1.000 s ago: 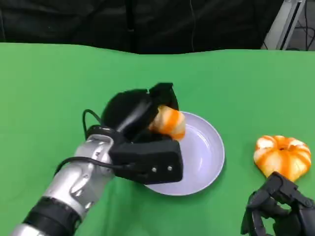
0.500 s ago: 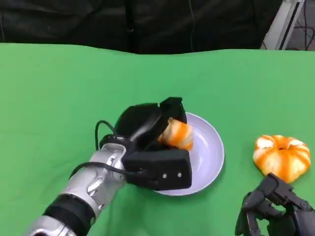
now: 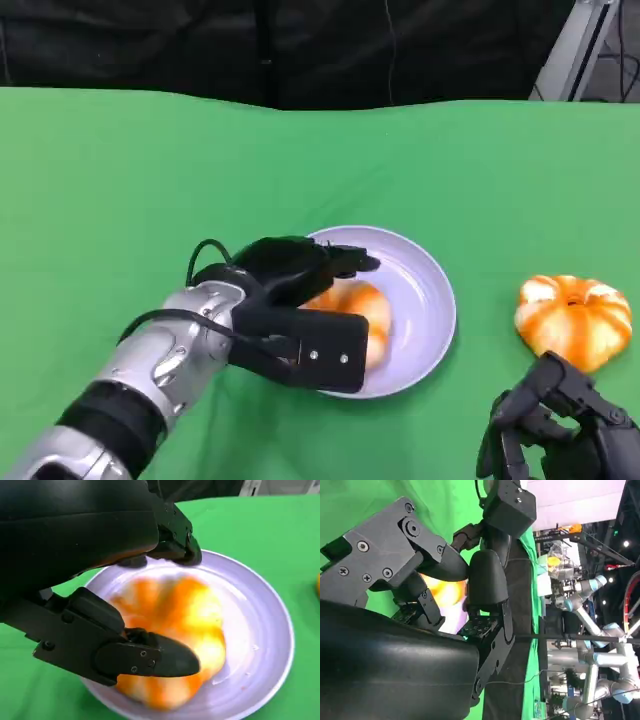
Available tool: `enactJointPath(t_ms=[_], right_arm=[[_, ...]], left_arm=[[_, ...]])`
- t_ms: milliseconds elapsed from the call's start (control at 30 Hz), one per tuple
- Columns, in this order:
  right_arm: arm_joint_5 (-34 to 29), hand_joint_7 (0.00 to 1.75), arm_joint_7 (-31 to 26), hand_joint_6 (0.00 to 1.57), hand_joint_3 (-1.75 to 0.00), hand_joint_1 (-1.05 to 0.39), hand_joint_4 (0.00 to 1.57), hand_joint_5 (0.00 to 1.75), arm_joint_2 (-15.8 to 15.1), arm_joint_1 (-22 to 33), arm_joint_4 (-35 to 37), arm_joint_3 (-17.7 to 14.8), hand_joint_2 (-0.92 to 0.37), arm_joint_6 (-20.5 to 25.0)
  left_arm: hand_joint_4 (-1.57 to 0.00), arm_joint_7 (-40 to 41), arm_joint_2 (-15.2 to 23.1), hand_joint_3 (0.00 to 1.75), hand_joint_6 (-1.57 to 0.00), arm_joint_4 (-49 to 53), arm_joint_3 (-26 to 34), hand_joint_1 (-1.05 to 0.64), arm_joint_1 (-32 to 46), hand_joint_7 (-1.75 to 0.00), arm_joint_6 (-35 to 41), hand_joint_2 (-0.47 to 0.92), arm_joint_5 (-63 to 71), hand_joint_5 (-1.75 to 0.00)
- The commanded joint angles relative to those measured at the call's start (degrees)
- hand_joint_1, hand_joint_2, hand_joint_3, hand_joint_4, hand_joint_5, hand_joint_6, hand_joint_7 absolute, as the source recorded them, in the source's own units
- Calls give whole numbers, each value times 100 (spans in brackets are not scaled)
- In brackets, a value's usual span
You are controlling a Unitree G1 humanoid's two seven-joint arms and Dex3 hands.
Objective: Grasp the bread from the table and place it into the plate.
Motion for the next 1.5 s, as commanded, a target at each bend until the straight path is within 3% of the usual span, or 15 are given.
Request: enactJointPath(t_ms=[33, 367, 500, 533, 667, 733, 767, 833, 867, 900, 933, 967, 1033, 1067, 1500], right_arm=[[41, 163, 6, 75, -133, -15, 85, 175, -46, 4, -25, -15, -48, -21], [-16, 161, 5, 75, -134, -14, 85, 175, -85, -36, 45, -63, -48, -53], [-27, 161, -3, 76, -134, -15, 85, 175, -107, -23, 20, -83, -47, -12], [-37, 161, -7, 76, -134, -15, 85, 175, -111, -25, 15, -85, -47, -5], [-29, 162, -3, 75, -134, -14, 85, 175, -108, -56, 49, -86, -47, -21], [-40, 162, -23, 75, -133, -13, 85, 175, -101, -60, 49, -84, -47, -7], [-29, 162, -8, 76, -133, -12, 85, 175, -106, -67, 64, -83, -47, -29], [-13, 161, 14, 76, -134, -12, 85, 175, -115, -75, 85, -83, -48, -63], [-9, 161, 19, 76, -134, -12, 85, 175, -117, -77, 90, -82, -48, -70], [4, 161, 17, 76, -134, -12, 85, 175, -114, -69, 72, -79, -48, -45], [13, 161, 15, 76, -133, -12, 85, 175, -112, -63, 59, -77, -48, -27], [20, 161, 16, 76, -133, -13, 85, 175, -117, -58, 45, -79, -48, -15], [38, 161, 17, 76, -133, -13, 85, 175, -119, -50, 24, -79, -48, 13], [43, 161, 17, 76, -133, -13, 85, 175, -120, -48, 19, -79, -48, 20], [51, 160, 15, 77, -134, -13, 86, 175, -124, -47, 15, -75, -47, 25]], left_arm=[[0, -108, 169, 71, -1, -148, -68, -105, 57, 0, 33, 92, 48, 0], [0, 215, 260, 69, 0, -564, 232, -105, 353, 0, -273, 92, -275, 0], [-1, 79, 228, 54, -13, -1207, 692, -99, 705, -4, -261, 92, -879, 0], [-7, 66, 179, 50, -19, -1413, 844, -94, 822, -5, -170, 92, -1066, -3], [-66, 28, -18, 24, -60, -2099, 1368, -42, 1270, -8, 231, 92, -1762, -17], [-92, -25, -136, 28, -86, -2476, 1659, -7, 1588, -16, 521, 92, -2198, -30], [-96, -143, -186, 30, -90, -2726, 1844, -2, 1822, -17, 723, 92, -2549, -33], [-84, -308, -221, 51, -106, -3035, 2016, 4, 2067, -28, 992, 88, -2913, -94], [-80, -353, -224, 54, -108, -3128, 2048, 5, 2124, -30, 1079, 87, -2994, -106], [-78, -672, -133, 56, -109, -3360, 2219, 5, 2352, -31, 1198, 87, -3431, -112], [-81, -920, -65, 91, -105, -3542, 2354, 1, 2525, -81, 1298, 72, -3763, -147], [-82, -1183, 8, 109, -97, -3750, 2500, -1, 2704, -111, 1460, 63, -4134, -160], [-85, -1595, 83, 121, -84, -4224, 2829, -5, 3042, -150, 2014, 58, -4959, -171], [-86, -1688, 107, 121, -82, -4364, 2909, -6, 3122, -158, 2197, 58, -5175, -173], [-87, -1748, 166, 121, -79, -4629, 2978, -7, 3188, -167, 2578, 59, -5383, -175]])
